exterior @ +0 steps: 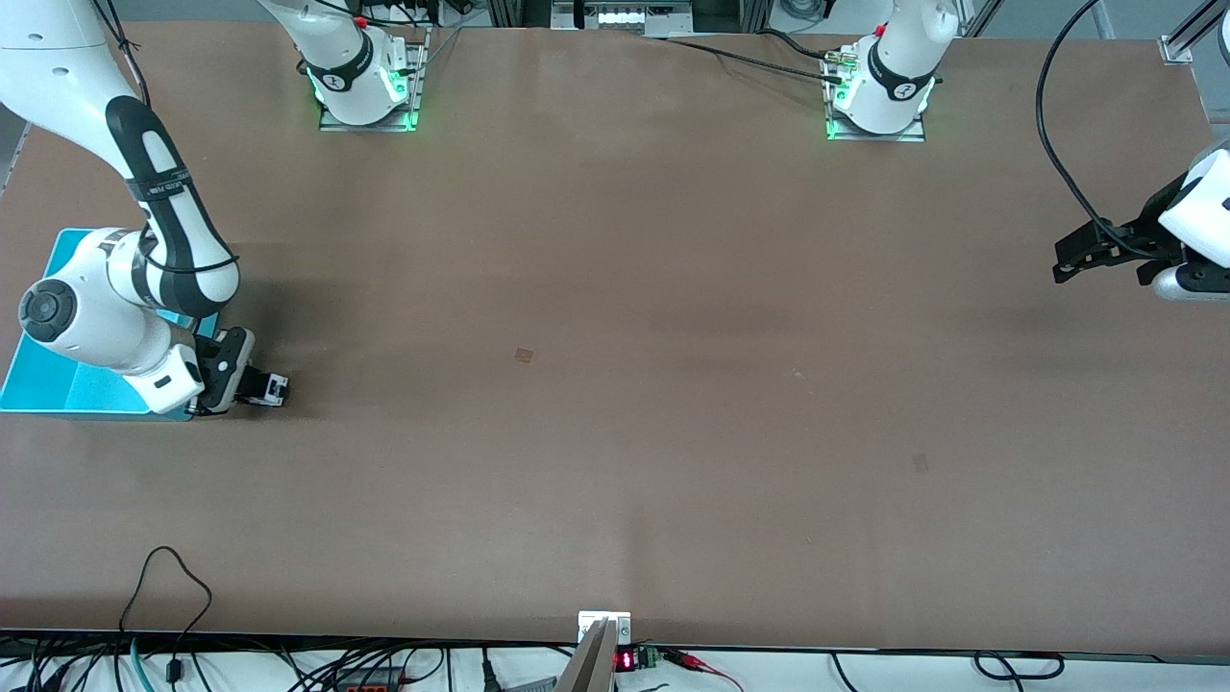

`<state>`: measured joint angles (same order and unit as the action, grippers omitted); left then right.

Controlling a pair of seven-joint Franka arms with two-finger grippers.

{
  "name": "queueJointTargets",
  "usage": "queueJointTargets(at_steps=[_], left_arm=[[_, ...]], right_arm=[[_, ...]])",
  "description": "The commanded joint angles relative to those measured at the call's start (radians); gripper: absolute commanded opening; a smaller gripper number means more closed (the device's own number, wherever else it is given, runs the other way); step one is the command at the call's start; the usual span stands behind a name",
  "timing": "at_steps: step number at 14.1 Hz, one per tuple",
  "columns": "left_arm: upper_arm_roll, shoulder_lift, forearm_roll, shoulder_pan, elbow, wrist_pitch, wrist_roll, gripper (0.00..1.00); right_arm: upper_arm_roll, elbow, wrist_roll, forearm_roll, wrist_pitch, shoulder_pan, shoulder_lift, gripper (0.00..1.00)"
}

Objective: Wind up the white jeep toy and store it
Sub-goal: 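Lower the held jeep into the blue box with the right gripper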

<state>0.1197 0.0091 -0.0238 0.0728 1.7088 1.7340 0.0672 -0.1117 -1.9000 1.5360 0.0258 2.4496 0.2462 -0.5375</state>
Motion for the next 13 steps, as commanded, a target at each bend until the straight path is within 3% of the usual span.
queueJointTargets(at_steps=[1, 4, 9, 13], left_arm=[[0.005, -0.005, -0.002, 0.010, -0.006, -0.011, 0.009, 1.00], [0.005, -0.005, -0.002, 0.012, -0.011, -0.011, 0.009, 1.00], [-0.009, 0.000, -0.018, 0.010, -0.021, -0.013, 0.009, 1.00], [-0.011, 0.000, -0.019, 0.012, -0.024, -0.016, 0.009, 1.00]], right_arm=[[-0.020, 0.012, 0.009, 0.000, -0.006, 0.005, 0.042, 0.00], [-0.020, 0.044, -0.077, -0.023, -0.043, 0.001, 0.091, 0.00], [-0.013, 0.048, -0.406, -0.020, -0.144, 0.007, 0.203, 0.00], [0.033, 0.042, -0.736, -0.017, -0.277, 0.028, 0.290, 0.00]])
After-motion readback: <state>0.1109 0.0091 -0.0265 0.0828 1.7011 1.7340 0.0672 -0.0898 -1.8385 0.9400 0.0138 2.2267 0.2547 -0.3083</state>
